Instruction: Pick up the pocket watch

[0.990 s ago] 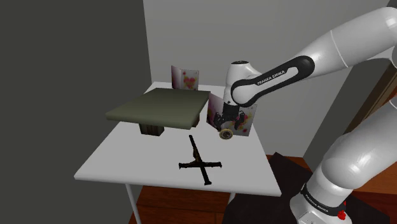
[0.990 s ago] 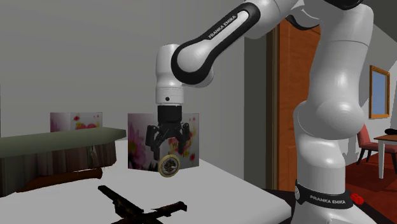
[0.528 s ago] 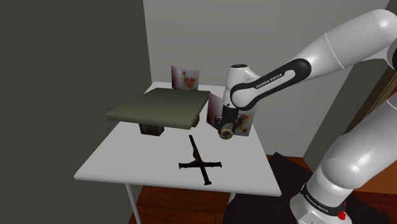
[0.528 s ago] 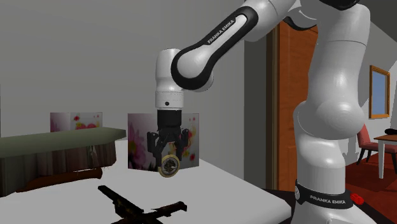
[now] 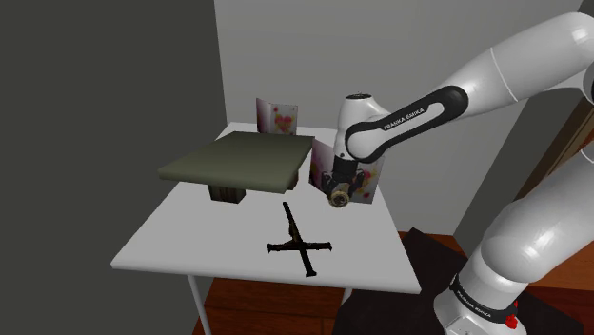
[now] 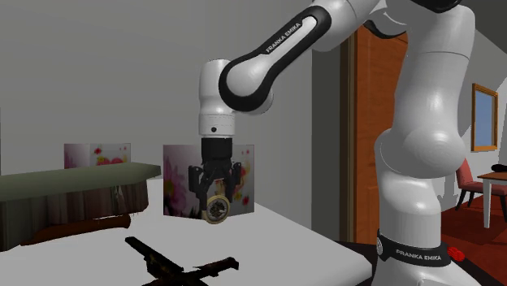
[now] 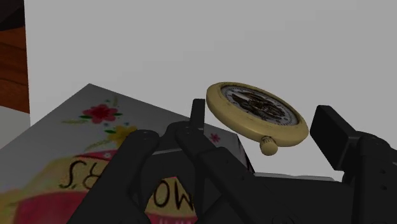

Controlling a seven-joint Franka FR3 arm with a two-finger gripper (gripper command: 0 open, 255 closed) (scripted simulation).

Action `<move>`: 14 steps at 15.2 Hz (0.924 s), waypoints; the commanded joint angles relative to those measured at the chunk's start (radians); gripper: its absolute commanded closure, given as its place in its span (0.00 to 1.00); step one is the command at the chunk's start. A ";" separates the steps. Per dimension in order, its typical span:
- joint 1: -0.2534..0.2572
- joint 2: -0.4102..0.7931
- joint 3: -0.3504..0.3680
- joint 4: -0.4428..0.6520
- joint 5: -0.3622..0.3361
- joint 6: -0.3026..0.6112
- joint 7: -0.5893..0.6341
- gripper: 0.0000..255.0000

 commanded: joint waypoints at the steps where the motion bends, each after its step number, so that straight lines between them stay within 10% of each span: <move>1: 0.001 -0.013 -0.001 0.013 0.002 -0.027 -0.002 1.00; 14: 0.003 -0.101 -0.013 0.107 0.011 -0.208 -0.012 1.00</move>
